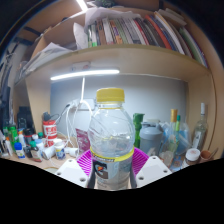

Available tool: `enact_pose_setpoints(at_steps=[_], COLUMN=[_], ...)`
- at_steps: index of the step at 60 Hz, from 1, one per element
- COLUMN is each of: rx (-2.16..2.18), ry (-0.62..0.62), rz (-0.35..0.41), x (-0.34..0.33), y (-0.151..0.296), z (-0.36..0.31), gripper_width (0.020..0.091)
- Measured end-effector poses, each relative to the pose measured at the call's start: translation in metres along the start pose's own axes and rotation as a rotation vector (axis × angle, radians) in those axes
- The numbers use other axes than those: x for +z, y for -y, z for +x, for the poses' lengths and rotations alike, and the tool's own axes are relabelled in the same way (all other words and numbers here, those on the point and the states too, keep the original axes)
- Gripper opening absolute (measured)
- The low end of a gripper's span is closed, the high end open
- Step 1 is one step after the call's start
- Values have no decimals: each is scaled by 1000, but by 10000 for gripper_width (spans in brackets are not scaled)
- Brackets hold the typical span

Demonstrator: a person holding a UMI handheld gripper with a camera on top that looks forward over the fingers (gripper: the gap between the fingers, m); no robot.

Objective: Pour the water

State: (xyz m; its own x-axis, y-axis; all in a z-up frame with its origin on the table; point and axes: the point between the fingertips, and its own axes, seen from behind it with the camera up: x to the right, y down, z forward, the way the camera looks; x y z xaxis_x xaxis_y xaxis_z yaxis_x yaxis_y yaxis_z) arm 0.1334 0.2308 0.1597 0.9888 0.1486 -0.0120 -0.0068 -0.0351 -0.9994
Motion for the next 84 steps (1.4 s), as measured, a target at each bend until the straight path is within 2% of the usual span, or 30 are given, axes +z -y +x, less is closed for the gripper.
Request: enact_pose_setpoints(at_steps=[2,5,9,10,11,15,23,24,26,36,43,49,52,54,57,58,68,84], rx=[-28,-6,27,51,34,44,48,44,37,4,10,-7,-32,-48,-38,-30,24,23], ry=[22,42,70,67,82,100,98,96,95,86,93,98,102,91,77,76,100,33], rz=[-37,-71,-91,-63,-82,-66,-82,-87,-58,-7,0,-16,-52,-81,-103,-107,-186,-160], x=[12,17,19,13,18,20,26,26,26,23,23,23,20,17,9,5,-50,-195], y=[6,-10,-25,-40,-30,-40,-60,-64,-60,-59,-58,-59,-61,-64,-63,-63,-63,-19], z=[7,9,6,1,2,-5,-6,-5,-4,2,1,-1,0,5,9,10,17,42], gripper_width=[481,482,481,483,482,482,498,525,508,513,515,558,602,675,828,855,844,848])
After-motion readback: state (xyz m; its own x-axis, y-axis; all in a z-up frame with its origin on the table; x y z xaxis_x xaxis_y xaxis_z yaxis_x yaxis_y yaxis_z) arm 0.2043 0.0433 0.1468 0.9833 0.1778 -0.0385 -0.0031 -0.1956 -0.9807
